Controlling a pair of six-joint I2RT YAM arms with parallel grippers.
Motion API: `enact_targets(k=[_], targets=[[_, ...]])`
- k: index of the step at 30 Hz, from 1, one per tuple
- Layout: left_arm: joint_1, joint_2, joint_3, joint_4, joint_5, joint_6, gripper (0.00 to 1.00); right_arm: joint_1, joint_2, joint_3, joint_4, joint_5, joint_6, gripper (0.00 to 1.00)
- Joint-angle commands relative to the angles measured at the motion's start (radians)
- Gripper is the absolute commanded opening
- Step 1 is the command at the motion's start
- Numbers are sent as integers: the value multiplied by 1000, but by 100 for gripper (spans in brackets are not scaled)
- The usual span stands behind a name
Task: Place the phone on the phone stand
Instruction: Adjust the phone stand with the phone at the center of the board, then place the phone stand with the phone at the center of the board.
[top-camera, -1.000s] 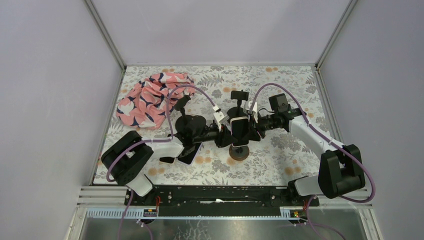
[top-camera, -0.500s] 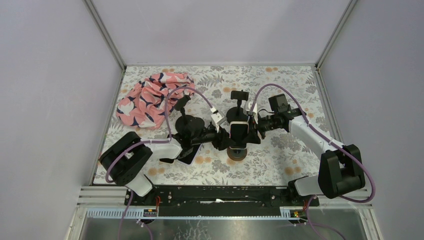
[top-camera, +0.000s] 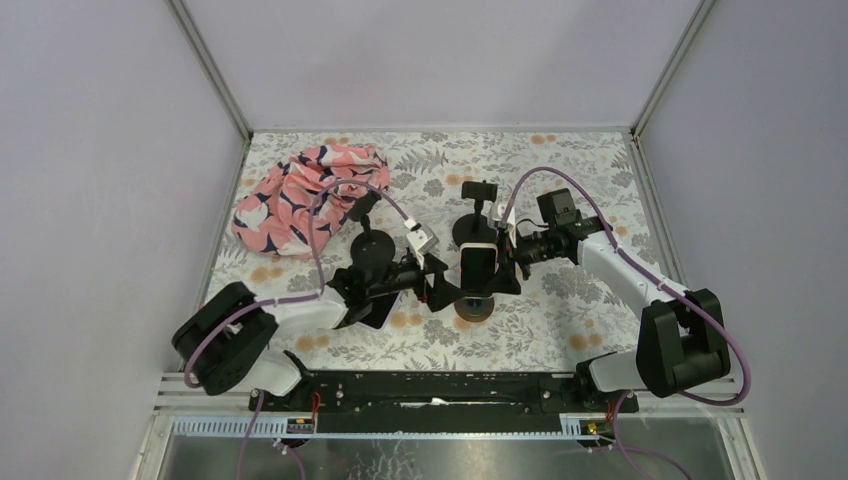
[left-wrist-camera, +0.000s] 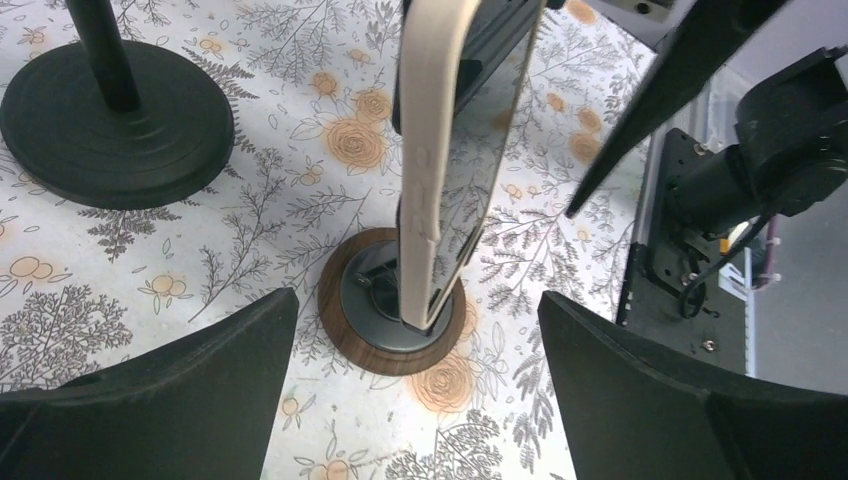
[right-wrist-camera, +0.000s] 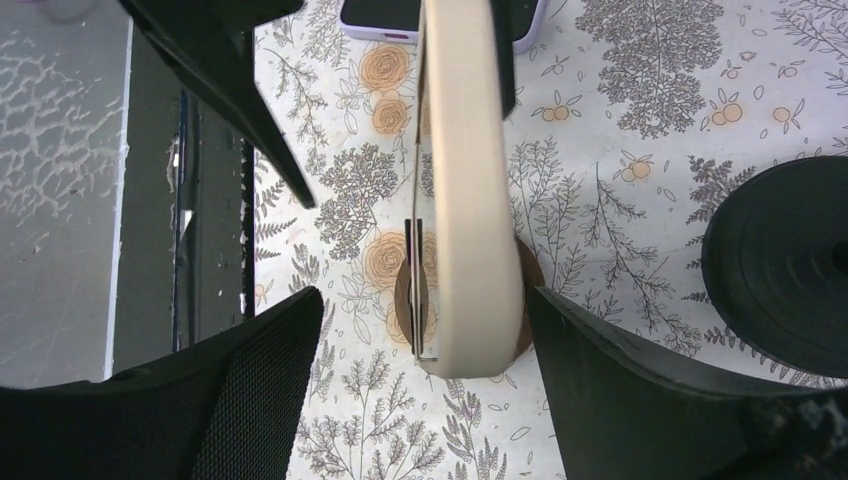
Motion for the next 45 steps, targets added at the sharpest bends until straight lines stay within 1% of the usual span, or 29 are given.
enact_targets(k=[1,3,4,6,12,17,20,23,25,28,31,35,38,40,41,43,45], targets=[[6,-96,-54,20,-23,5,99,7,-14,-10,87,-41,106,84],[5,-142,-80,7,-37,-1,99,7,-3,-29,160,-43,172,84],[5,-165,-92,2,-43,-5,99,6,7,-37,189,-42,203,82],[6,-213,-118,-8,-57,-15,99,7,33,-38,210,-55,215,79],[6,-371,-193,-37,-95,-46,99,8,75,-42,203,-130,169,61],[6,-473,-207,-104,-113,-48,99,10,109,-17,162,-141,127,39],[6,-522,-215,-133,-124,-52,99,9,119,8,108,-152,93,22],[7,-559,-224,-150,-129,-56,99,9,114,22,66,-148,61,10],[6,-576,-223,-165,-130,-54,99,7,103,34,29,-141,43,6],[6,-594,-224,-188,-131,-52,99,-15,79,46,-22,-142,18,1],[5,-624,-224,-215,-134,-47,99,-64,24,53,-83,-133,-11,0],[5,-672,-224,-249,-139,-43,99,-159,-47,55,-189,-99,-77,0],[5,-698,-223,-256,-139,-43,99,-260,-81,66,-202,-83,-65,0],[6,-707,-221,-256,-135,-45,99,-352,-85,84,-169,-85,-29,0],[6,-710,-219,-256,-132,-47,99,-388,-83,93,-134,-78,23,0],[6,-718,-214,-258,-126,-48,99,-456,-76,113,-22,-49,128,0],[6,-726,-211,-260,-121,-48,99,-499,-62,134,108,-8,241,0]])
